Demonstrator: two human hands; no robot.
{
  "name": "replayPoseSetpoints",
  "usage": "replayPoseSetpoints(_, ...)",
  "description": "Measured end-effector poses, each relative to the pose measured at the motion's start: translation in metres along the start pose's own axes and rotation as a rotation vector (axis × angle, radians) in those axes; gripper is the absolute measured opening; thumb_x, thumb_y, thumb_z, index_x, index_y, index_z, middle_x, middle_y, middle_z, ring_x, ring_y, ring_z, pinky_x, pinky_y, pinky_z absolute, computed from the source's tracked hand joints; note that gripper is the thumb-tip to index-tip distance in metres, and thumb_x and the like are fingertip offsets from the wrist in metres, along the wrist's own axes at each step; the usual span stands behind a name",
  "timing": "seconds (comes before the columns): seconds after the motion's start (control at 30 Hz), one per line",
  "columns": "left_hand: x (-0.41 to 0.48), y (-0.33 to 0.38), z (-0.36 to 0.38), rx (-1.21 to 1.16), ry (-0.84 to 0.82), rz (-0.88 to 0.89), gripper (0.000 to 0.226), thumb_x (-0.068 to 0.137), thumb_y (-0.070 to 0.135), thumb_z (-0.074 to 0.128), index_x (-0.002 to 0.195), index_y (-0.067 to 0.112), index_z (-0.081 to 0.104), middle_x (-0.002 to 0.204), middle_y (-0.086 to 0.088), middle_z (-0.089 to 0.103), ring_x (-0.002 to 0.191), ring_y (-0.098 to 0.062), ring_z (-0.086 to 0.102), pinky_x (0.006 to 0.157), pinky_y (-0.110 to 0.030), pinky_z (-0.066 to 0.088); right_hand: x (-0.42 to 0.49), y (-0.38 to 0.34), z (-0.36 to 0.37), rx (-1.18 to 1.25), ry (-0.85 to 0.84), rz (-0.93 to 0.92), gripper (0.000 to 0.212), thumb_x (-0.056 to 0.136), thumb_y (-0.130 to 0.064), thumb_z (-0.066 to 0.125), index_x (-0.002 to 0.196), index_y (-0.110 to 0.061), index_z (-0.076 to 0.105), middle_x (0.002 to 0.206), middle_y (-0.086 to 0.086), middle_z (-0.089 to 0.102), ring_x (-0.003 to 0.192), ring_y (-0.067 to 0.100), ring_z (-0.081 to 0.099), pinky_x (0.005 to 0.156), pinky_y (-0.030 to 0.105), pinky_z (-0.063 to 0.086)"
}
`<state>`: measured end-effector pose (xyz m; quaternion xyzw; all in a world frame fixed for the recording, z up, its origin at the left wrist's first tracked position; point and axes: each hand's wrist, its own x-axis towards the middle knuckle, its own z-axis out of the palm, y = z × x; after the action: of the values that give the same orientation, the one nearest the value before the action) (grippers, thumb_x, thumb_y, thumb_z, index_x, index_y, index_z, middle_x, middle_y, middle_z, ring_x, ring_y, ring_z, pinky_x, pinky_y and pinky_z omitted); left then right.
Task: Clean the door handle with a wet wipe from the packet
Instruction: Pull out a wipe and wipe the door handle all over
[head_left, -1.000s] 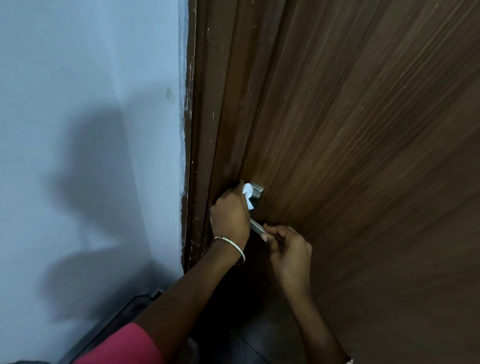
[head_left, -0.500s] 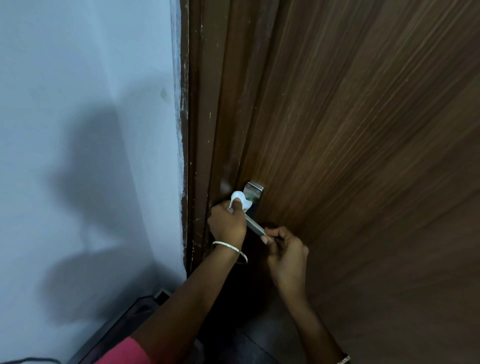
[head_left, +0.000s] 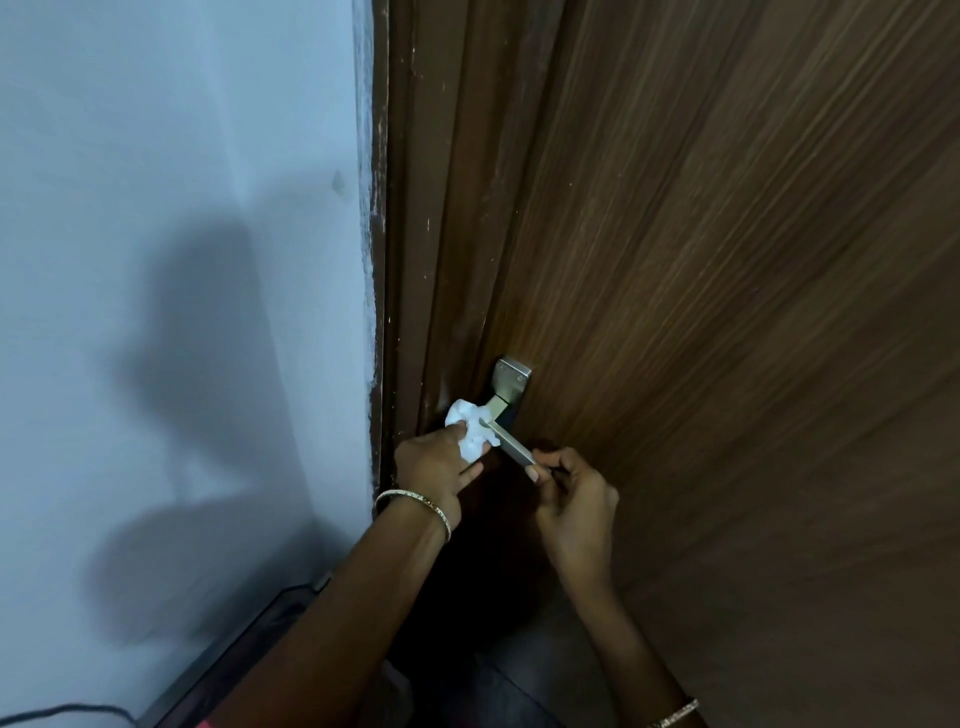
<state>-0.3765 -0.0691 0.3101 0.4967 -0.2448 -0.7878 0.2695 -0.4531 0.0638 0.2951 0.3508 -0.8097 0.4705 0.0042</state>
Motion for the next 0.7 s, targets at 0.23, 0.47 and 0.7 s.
replayPoseSetpoints(0.23,-0.016,-0.011,0.026,0.608,0.185,0.562,0.028,0.094,0.021,0.054,0.113,0.009,0.071,0.107,-0.016,0.072,0.102,-0.039,0.064,0.086,-0.034,0.048,0.001,0.002,-0.001,0.022,0.015,-0.004,0.017,0.085,0.0,0.068,0.089,-0.017,0.071,0.096,-0.007,0.076,0.093,0.007,0.071,0.086,0.028,0.055)
replayPoseSetpoints(0.47,-0.02,-0.013,0.035,1.134,0.269,0.906,0.028,0.096,0.02,0.047,0.115,0.011,0.066,0.126,-0.007,0.06,0.1,-0.031,0.064,0.081,-0.038,0.049,0.002,0.009,0.002,0.055,0.006,0.005,0.018,0.085,0.001,0.066,0.09,-0.016,0.071,0.098,-0.008,0.076,0.094,0.003,0.071,0.087,0.03,0.057)
replayPoseSetpoints(0.7,-0.018,-0.008,0.023,1.262,0.257,0.975,0.025,0.097,0.025,0.047,0.111,0.017,0.067,0.108,-0.007,0.066,0.096,-0.03,0.065,0.075,-0.037,0.05,0.003,0.017,0.005,0.052,0.003,-0.014,0.02,0.085,-0.006,0.066,0.089,-0.026,0.068,0.095,-0.016,0.075,0.094,-0.001,0.07,0.086,0.027,0.056)
